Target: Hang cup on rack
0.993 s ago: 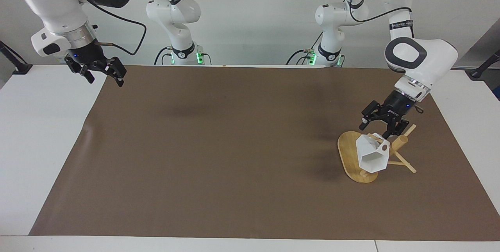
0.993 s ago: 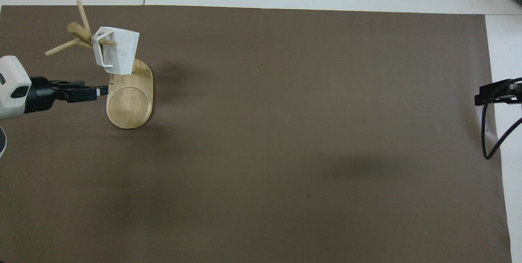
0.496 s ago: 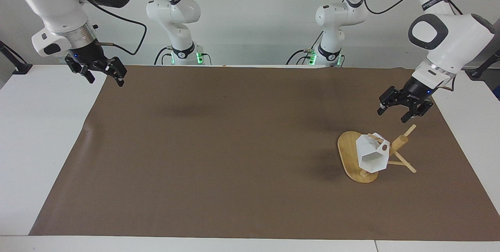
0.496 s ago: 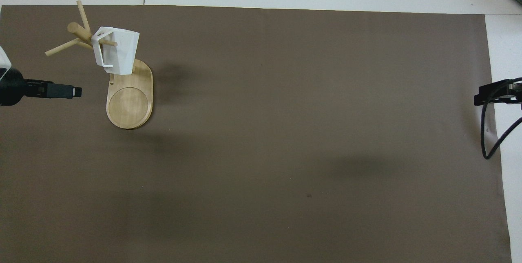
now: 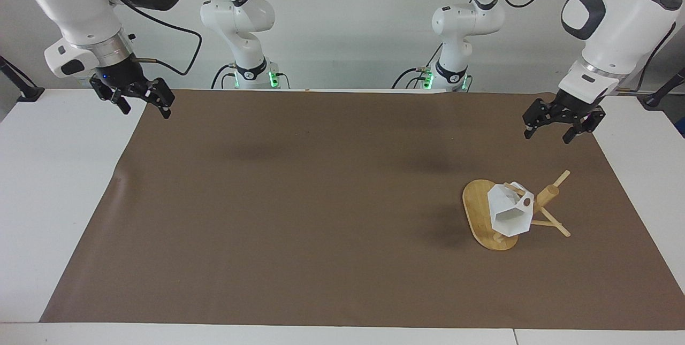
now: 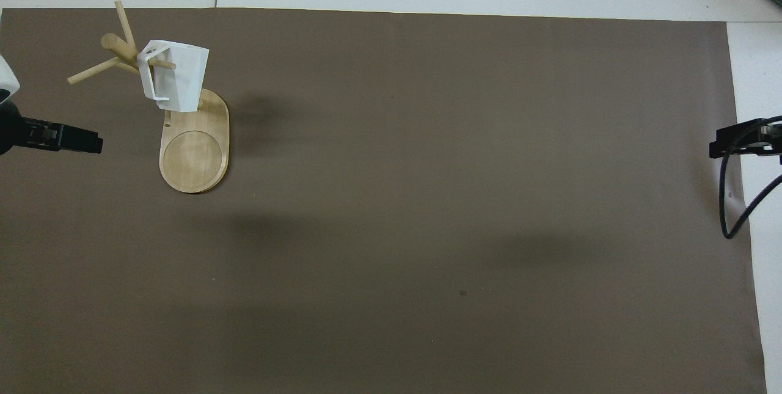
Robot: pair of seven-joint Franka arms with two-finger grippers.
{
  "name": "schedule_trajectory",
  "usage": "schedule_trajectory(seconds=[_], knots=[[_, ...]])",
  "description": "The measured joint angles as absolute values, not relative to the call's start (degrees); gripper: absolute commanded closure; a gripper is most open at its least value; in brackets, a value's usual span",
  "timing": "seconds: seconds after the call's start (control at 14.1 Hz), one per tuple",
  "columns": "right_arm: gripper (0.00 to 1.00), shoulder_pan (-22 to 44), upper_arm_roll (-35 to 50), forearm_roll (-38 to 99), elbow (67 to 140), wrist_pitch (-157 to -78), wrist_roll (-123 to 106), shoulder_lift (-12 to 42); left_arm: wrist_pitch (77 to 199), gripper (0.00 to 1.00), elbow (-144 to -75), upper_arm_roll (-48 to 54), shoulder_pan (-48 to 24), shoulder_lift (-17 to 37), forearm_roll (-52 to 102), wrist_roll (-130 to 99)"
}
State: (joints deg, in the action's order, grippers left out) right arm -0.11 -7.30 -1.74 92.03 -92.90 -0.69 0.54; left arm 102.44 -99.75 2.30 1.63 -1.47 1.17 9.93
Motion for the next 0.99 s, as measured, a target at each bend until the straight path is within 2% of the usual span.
schedule_trajectory(seconds=[0.5,0.99], knots=[[0.00,-0.1,-7.3,-1.7,92.0,-92.9,-0.7,0.5,94.0,0.00,-93.8,3.2,0.3,-1.6,0.9,5.5],[0.00,0.4,-7.3,-1.7,92.0,-92.9,-0.7,0.5,88.1,0.00,-92.1,3.1,0.4,-1.6,0.8,5.1]])
